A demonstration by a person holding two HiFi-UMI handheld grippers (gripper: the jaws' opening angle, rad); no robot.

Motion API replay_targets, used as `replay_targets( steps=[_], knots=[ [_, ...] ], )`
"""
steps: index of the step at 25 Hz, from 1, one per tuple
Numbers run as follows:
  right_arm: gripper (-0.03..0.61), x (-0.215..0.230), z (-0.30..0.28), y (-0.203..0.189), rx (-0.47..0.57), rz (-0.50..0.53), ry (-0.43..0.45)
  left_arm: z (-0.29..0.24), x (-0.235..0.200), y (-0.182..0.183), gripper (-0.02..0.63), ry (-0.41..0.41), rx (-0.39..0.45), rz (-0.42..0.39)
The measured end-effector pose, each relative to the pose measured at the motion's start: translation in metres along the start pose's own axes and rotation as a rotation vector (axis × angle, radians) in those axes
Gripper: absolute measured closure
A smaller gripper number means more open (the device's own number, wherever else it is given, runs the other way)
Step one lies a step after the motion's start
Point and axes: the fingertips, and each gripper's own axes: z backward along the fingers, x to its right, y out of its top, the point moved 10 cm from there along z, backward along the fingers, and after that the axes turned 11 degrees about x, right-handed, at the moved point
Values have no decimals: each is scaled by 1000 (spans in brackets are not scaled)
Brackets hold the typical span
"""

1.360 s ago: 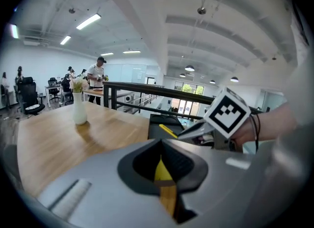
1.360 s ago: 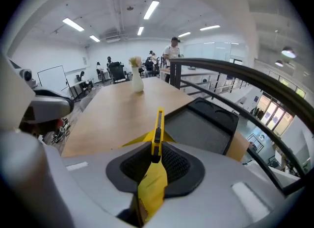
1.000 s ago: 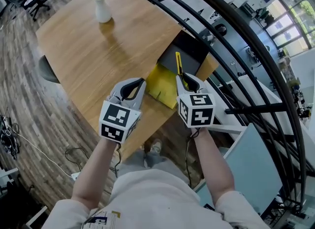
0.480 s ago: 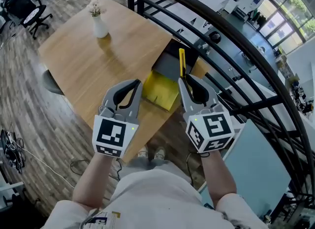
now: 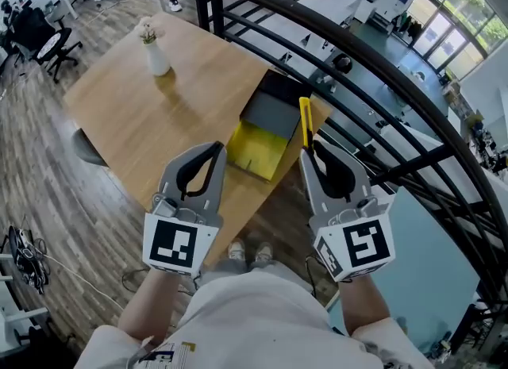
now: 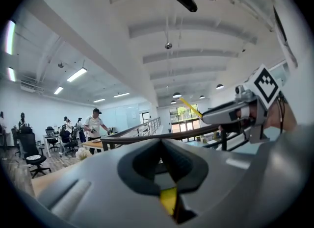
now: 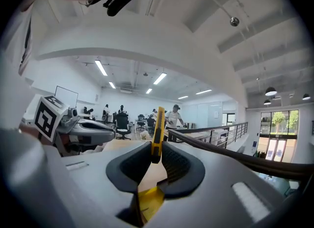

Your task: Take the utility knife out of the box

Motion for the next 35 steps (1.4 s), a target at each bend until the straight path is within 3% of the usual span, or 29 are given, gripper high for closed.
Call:
replay_targets(
  steps=[5,17,22,25,29,35],
  knots=[
    [511,-1,13,6,16,-2,-8,5,8,2,612,-18,7,-18],
    [511,-2,32,-29,-39,-103,13,25,28,-17,612,11,-11,104],
    [512,-6,36,-34,-64,85,-46,28,36,-23,612,9,-31,105],
    [512,-7,36,-36,-66,113,-22,26,38,-23,612,0,-39,103],
    [512,-9,36,-39,-66,91,-3,25,41,-23,612,-6,-40,103],
    [512,-8,39,-33,-61,-41,32,27,43,-23,612,-2,-46,105]
  ],
)
